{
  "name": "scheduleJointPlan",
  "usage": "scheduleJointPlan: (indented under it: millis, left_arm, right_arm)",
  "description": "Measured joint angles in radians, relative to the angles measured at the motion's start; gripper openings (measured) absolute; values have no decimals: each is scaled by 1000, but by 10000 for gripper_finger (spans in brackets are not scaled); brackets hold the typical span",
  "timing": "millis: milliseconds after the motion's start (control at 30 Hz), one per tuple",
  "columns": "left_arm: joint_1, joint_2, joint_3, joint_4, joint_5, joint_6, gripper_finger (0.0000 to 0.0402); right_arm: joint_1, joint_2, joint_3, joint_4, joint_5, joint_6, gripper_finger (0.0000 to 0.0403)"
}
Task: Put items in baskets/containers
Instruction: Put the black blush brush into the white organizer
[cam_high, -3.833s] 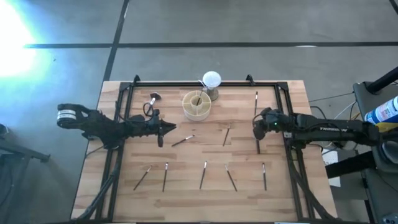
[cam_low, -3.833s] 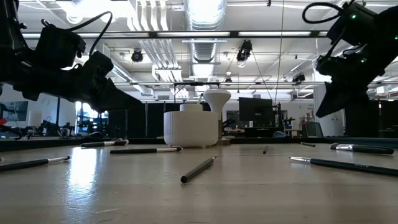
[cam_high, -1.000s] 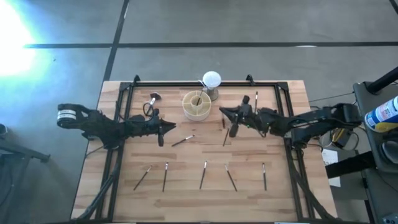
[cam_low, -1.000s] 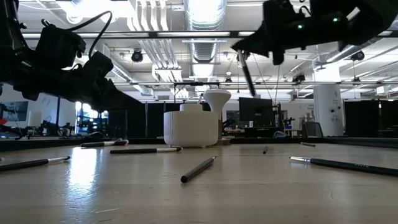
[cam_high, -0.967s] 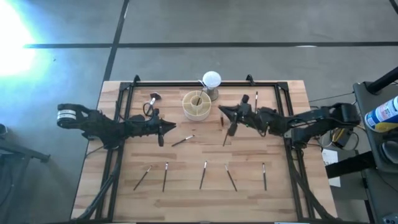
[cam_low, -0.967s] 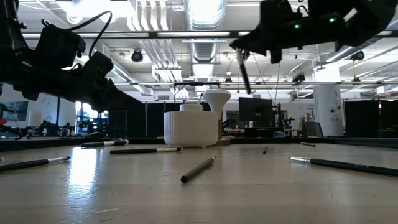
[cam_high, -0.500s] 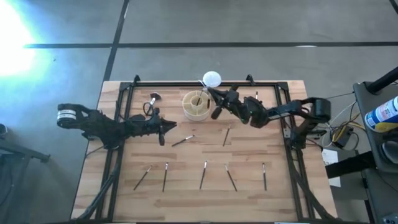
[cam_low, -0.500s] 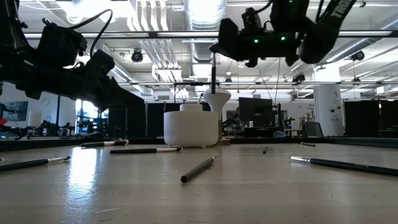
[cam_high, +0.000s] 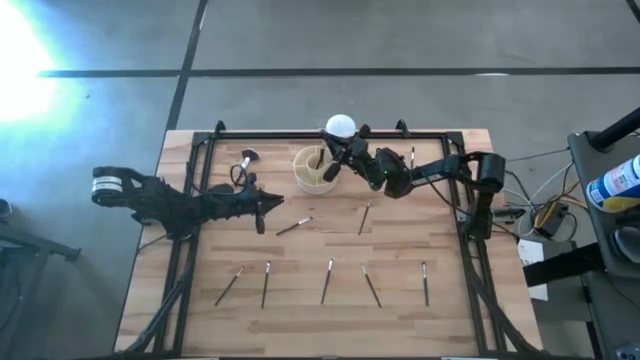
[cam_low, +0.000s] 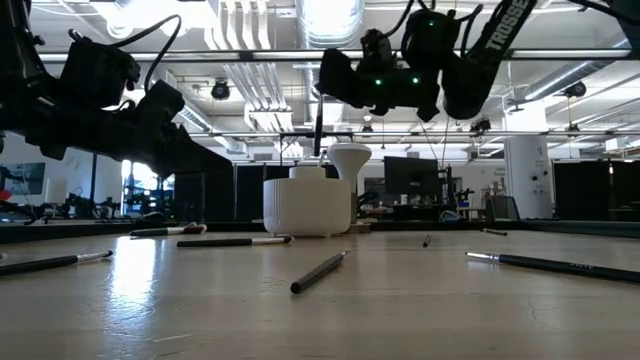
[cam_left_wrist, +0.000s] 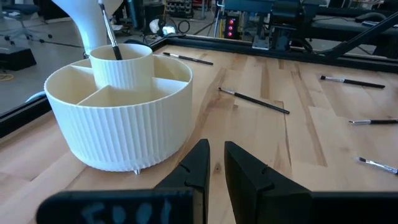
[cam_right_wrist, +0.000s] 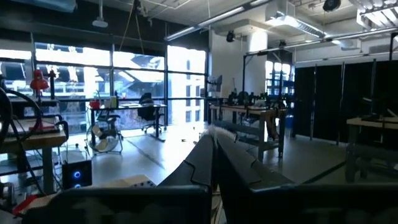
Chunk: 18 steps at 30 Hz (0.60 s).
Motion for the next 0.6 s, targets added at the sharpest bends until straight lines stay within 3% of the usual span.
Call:
scheduleJointPlan:
  millis: [600]
  left_arm:
    - [0, 0, -2, -6, 0, 1, 43]
  right_arm:
    - [-15, 91, 10, 38, 11, 21, 8]
